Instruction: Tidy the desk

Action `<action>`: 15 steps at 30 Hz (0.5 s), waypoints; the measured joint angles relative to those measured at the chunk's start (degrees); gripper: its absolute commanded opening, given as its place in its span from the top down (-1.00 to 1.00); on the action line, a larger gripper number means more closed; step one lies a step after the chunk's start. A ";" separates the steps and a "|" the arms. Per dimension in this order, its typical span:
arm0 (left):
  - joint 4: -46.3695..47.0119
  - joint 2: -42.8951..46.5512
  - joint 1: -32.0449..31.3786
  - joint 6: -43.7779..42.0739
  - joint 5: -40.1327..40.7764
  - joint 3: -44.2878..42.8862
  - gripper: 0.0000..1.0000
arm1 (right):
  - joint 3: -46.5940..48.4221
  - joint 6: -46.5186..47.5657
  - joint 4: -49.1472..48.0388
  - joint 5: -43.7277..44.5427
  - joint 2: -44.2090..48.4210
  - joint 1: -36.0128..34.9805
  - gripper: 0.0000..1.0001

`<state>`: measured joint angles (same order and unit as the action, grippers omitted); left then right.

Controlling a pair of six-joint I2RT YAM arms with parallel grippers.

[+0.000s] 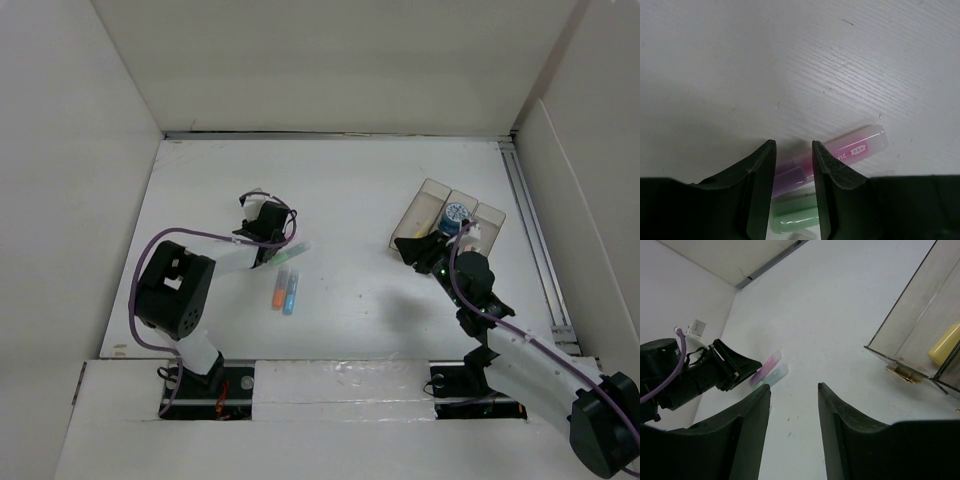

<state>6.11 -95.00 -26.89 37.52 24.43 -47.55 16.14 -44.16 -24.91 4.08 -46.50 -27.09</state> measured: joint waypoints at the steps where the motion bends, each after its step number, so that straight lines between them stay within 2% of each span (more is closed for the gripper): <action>1: 0.00 0.28 0.00 0.00 -0.37 0.33 0.38 | 0.00 0.00 0.00 -0.02 -0.04 0.00 0.03; 9: 0.04 5.25 -1.16 0.04 -3.54 2.80 0.35 | 0.63 0.44 0.00 -0.24 -1.44 -0.48 0.02; 11: 0.02 6.29 -1.25 -0.20 -4.50 3.08 0.20 | 0.81 0.44 -0.02 -0.33 -1.70 -0.52 0.02; 15: 0.61 7.69 -1.25 -1.31 -5.92 3.56 0.13 | 1.14 0.48 -0.02 -0.72 -2.47 -0.70 0.02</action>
<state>6.72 -87.31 -28.14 36.21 18.50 -43.99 17.28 -43.68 -24.93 3.36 -48.97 -27.79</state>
